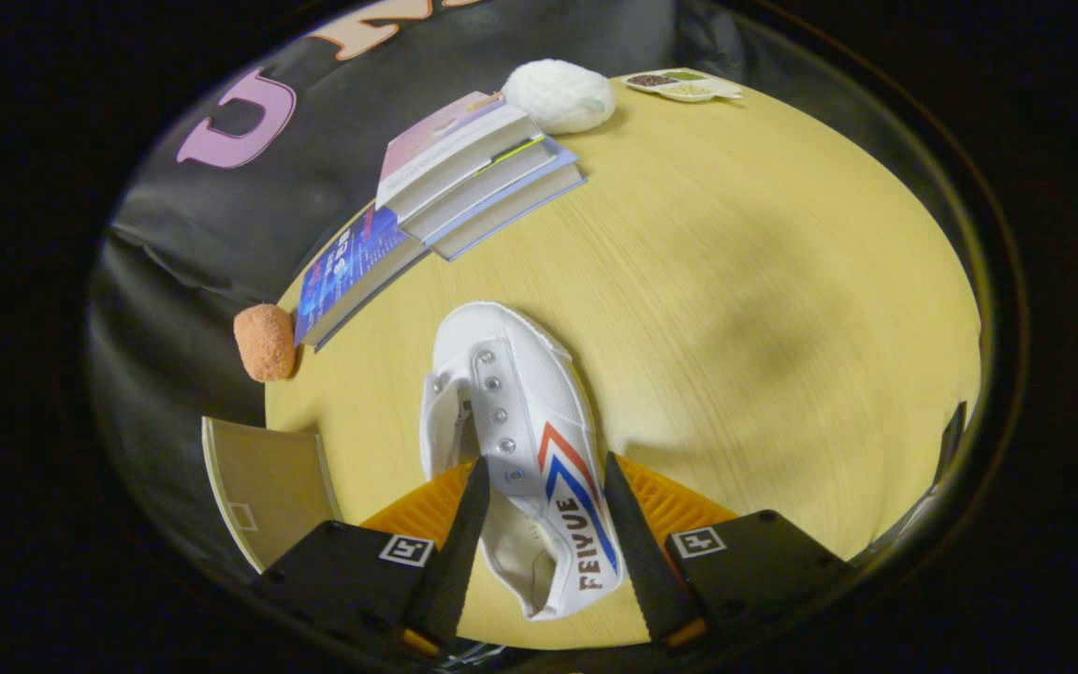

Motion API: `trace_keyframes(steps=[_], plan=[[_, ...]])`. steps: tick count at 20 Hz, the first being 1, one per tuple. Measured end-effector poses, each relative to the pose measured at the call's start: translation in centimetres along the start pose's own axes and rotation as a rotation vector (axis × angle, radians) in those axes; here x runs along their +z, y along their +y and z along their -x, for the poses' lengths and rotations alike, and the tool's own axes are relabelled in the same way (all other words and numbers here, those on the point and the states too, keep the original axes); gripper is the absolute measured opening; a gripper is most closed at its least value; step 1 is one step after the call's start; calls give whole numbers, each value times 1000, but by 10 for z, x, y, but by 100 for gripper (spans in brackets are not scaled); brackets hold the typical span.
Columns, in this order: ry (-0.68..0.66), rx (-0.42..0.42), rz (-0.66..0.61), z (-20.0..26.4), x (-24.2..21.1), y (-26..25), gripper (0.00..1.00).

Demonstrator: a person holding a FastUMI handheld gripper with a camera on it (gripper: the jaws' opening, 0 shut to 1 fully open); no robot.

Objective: Open the storage box then place both shoes into the box .Put the left shoe in first, then the right shoe, with the right side of both shoes facing outward in a uniform manner.

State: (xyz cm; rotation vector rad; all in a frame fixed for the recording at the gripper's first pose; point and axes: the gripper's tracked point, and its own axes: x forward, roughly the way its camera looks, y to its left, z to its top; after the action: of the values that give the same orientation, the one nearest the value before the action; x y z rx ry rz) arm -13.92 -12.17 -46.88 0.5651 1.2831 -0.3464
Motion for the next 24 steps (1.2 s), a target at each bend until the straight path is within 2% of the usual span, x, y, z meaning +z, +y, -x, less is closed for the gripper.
trace_keyframes(steps=[5, 9, 12, 14, 15, 16, 18, 21, 24], plan=[[19, -52, 6, -19, -2, -7, 77], [12, -73, 21, -26, -3, -11, 50], [34, -30, 10, -20, 0, -11, 29], [54, 0, -60, -19, -9, -7, 16], [55, 16, -102, -16, -9, -9, 15], [63, 41, -151, -16, -13, -5, 7], [78, 76, -217, -15, -17, -2, 7], [87, 114, -197, -9, -25, 11, 7], [104, 197, -227, 8, -32, 45, 6]])
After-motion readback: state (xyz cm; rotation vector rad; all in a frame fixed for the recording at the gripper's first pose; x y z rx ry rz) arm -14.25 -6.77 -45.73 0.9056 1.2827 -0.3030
